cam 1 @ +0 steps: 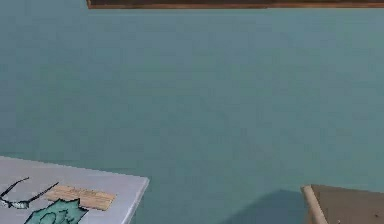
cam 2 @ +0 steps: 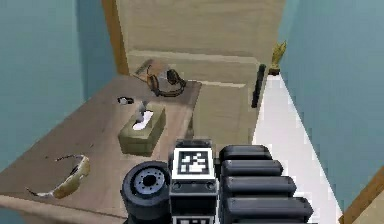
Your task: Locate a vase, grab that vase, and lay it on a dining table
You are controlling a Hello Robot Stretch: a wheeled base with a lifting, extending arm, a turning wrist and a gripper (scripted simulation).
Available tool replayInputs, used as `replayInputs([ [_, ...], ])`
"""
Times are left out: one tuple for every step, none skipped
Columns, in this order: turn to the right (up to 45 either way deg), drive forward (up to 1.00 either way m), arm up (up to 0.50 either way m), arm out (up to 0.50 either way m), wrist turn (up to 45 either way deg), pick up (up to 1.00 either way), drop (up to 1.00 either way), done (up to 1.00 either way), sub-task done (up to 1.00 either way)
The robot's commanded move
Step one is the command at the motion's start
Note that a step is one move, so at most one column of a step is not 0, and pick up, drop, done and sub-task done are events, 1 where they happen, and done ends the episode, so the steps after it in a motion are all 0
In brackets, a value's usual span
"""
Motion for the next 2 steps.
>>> replayInputs([
  [33.0,0.0,0.0,0.0,0.0,0.0,0.0,0.0,0.0],
  [-39.0,0.0,0.0,0.0,0.0,0.0,0.0,0.0,0.0],
])
